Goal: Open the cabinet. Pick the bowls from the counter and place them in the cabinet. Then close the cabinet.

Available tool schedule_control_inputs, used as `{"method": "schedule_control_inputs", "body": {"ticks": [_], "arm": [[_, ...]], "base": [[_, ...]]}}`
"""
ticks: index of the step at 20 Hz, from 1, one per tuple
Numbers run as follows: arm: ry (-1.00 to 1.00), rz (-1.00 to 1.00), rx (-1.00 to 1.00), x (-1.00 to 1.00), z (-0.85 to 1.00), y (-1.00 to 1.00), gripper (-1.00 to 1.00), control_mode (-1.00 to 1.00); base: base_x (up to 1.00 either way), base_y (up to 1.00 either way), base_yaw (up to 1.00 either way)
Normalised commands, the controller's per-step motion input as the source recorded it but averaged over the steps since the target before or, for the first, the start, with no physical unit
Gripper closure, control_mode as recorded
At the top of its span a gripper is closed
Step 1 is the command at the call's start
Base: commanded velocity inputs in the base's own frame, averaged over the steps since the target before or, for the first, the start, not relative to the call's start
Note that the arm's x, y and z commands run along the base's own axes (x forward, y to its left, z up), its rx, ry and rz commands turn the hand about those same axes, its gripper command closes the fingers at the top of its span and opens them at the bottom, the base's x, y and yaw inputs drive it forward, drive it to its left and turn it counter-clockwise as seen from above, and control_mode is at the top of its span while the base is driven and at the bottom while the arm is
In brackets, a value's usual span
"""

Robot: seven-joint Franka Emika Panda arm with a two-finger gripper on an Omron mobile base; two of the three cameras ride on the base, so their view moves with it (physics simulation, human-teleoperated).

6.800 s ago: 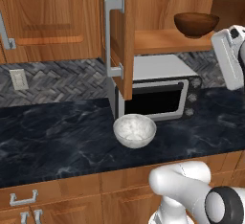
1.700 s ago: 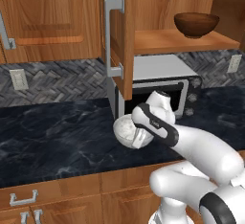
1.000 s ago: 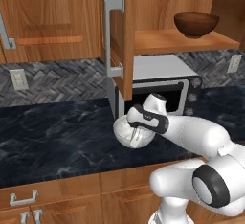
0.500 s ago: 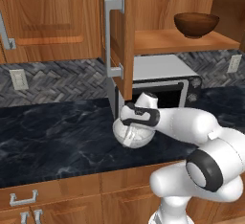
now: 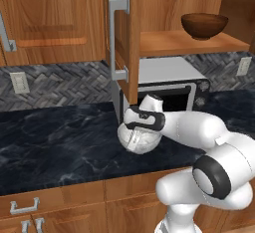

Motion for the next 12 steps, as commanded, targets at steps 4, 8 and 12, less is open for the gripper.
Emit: {"method": "schedule_control_inputs", "body": {"ticks": [4,8,12], "arm": [[-0.25,0.00,0.00,-0.34,0.00,-0.22,1.00,-1.00],[-0.33,0.00,0.00,-0.42,0.11,-0.07,1.00,-1.00],[-0.34,0.00,0.00,-0.31,0.49,-0.02,1.00,-1.00]], "base": [[0.00,0.00,0.00],[0.00,0.00,0.00],[0.00,0.00,0.00]]}}
